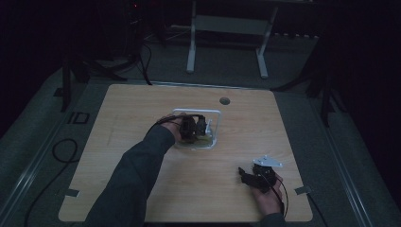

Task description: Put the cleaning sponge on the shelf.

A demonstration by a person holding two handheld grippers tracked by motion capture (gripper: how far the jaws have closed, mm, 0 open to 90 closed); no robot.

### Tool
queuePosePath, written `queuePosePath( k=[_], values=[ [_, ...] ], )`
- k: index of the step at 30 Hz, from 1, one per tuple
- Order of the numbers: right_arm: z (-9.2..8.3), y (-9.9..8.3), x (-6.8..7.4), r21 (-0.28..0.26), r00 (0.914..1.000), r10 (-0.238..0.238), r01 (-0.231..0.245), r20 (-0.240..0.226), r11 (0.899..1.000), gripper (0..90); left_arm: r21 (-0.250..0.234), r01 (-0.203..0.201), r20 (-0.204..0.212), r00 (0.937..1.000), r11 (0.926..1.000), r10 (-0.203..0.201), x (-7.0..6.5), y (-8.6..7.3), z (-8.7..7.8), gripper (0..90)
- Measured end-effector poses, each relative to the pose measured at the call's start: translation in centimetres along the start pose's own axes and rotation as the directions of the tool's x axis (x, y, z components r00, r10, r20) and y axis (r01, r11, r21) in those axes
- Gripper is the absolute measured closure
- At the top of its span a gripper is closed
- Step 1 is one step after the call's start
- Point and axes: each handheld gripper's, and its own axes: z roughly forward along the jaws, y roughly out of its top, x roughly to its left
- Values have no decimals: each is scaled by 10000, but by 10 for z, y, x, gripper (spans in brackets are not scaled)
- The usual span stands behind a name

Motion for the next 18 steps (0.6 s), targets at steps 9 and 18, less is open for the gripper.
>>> queuePosePath(
  k=[9, 18],
  values=[
    [0, 0, 0, 2, 10000, -7, 7, -1, 10000, 290, -32, -45, -103, 9999, 10000, 44, -1, 1, 3, 716],
    [0, 0, 0, 5, 10000, -16, 16, 0, 10000, 290, 165, -158, -762, 9970, 9997, 170, -2, 3, 7, 703]
  ],
)
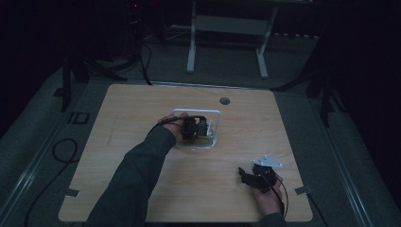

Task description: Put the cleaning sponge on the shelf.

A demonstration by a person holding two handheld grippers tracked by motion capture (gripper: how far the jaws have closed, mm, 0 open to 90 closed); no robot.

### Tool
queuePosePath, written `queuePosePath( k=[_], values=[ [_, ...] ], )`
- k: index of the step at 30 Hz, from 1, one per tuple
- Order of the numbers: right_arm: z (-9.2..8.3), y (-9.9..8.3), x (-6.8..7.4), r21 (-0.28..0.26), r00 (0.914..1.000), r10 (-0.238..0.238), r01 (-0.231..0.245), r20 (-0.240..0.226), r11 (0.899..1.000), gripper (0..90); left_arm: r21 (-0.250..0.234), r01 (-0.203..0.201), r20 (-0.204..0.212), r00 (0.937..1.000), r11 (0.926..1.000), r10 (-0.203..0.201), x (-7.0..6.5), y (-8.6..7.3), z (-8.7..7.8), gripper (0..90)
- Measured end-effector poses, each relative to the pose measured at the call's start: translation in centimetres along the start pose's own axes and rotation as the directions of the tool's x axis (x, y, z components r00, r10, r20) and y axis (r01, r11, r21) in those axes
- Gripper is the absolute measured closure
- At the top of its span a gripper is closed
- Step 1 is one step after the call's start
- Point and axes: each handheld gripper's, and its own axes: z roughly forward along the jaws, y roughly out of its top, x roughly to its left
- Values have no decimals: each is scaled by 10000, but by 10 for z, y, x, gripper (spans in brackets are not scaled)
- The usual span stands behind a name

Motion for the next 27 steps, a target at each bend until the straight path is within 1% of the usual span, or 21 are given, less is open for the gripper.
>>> queuePosePath(
  k=[2, 6, 8, 11, 13, 15, 17, 19, 22, 24, 26, 27],
  values=[
    [0, 0, 0, 1, 10000, -5, 5, -1, 10000, 290, 76, -5, -218, 9998, 10000, 7, 0, 1, 1, 701],
    [0, 0, 0, 4, 10000, -10, 10, 0, 10000, 290, 86, -59, -488, 9988, 9999, 63, -1, 1, 3, 700],
    [0, 0, 0, 3, 10000, -5, 5, 0, 10000, 290, 81, -86, -549, 9985, 9999, 90, 0, 2, 3, 693],
    [0, 0, 0, 2, 10000, -5, 5, 0, 10000, 290, 54, 24, -608, 9981, 10000, -21, 1, 1, 3, 661],
    [0, 0, 0, 2, 10000, -4, 4, -1, 10000, 290, -22, 156, -546, 9984, 9999, -157, 1, 1, 2, 641],
    [0, 0, 0, 3, 10000, -8, 8, 0, 10000, 290, -74, 170, -560, 9983, 9998, -174, 0, 1, 1, 612],
    [0, 0, 0, 2, 10000, -6, 6, 0, 10000, 290, -133, 148, -557, 9983, 9998, -155, -1, 1, -2, 596],
    [0, 0, 0, 3, 10000, -5, 5, -2, 10000, 290, -187, 209, -669, 9975, 9996, -221, -2, 2, -8, 579],
    [0, 0, 0, 1, 10000, 10, -10, -5, 10000, 290, -350, 407, -660, 9969, 9986, -430, -5, 2, -17, 587],
    [0, 0, 0, -2, 10000, 9, -9, 1, 10000, 290, -538, 474, -551, 9972, 9974, -504, -6, 2, -25, 591],
    [0, 0, 0, -5, 10000, 5, -5, 3, 10000, 290, -861, 668, -378, 9968, 9940, -703, -8, -1, -33, 591],
    [0, 0, 0, -4, 10000, 8, -8, 3, 10000, 290, -1040, 863, -277, 9956, 9908, -896, -8, -2, -37, 592]
  ],
)
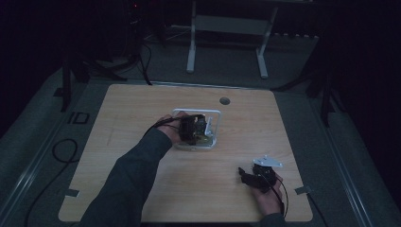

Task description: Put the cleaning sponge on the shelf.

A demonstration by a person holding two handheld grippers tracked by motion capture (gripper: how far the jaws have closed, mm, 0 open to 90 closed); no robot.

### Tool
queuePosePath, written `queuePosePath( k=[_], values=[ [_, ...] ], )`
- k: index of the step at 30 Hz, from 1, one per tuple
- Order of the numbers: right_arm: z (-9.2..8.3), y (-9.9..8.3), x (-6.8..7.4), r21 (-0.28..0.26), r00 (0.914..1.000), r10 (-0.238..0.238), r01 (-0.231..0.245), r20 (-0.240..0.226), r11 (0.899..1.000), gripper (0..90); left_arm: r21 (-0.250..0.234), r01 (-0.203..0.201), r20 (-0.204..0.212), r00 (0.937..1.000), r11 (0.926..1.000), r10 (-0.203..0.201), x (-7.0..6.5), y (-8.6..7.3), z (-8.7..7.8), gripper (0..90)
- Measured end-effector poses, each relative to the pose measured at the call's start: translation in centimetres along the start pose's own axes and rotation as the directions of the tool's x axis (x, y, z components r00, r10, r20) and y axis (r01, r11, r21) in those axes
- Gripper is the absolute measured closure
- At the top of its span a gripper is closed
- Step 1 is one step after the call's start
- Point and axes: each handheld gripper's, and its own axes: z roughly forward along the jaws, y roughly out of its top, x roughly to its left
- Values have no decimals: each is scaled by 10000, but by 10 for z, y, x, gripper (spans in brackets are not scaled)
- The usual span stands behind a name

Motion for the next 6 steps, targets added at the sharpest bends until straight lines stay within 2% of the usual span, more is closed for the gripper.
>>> queuePosePath(
  k=[4, 6],
  values=[
    [0, 0, 0, -10, 10000, -20, 20, -1, 10000, 290, -461, 396, -27, 9992, 9982, -397, -2, -6, -18, 594],
    [0, 0, 0, -11, 10000, -18, 18, 0, 10000, 290, -522, 521, -99, 9986, 9973, -527, -4, -7, -21, 603]
  ],
)
